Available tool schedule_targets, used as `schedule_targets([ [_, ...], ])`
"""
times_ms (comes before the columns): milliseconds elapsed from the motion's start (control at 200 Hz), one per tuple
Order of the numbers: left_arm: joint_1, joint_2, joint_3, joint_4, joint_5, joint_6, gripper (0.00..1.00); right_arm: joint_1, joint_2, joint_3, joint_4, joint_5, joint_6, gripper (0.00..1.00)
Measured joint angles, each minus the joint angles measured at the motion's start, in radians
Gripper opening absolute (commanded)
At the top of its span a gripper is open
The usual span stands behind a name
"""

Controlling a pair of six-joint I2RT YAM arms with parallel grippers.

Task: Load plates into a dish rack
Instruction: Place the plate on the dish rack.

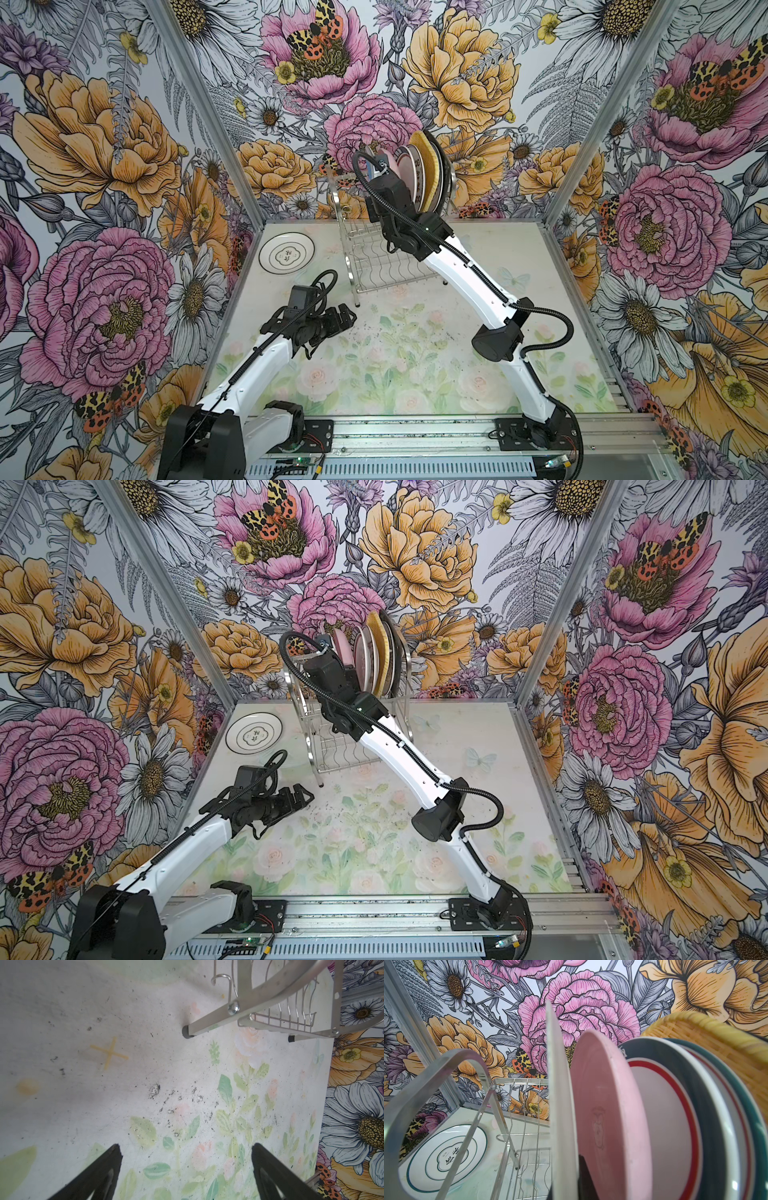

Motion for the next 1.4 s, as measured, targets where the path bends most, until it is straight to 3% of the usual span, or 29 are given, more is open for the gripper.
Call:
schedule_targets([
  [320,0.0,-0.004,0.0,0.0,0.0,0.0,0.98,-0.006,0.0,-0.029,0.0,-0.001,0.026,0.0],
  [510,0.0,-0.01,0.0,0.0,0.0,0.0,0.98,-0.006,0.0,-0.038,0.008,-0.003,0.036,0.17],
  [861,0.0,-0.01,0.0,0.0,0.0,0.0,0.99,-0.006,-0.004,-0.051,0.03,-0.003,0.04,0.33],
  [1041,0.0,-0.01,0.0,0.0,0.0,0.0,0.99,-0.004,-0.018,-0.072,0.031,-0.003,0.038,0.4],
  [1401,0.006,-0.013,0.0,0.0,0.0,0.0,0.99,0.024,-0.099,-0.138,0.031,0.001,0.03,0.42],
])
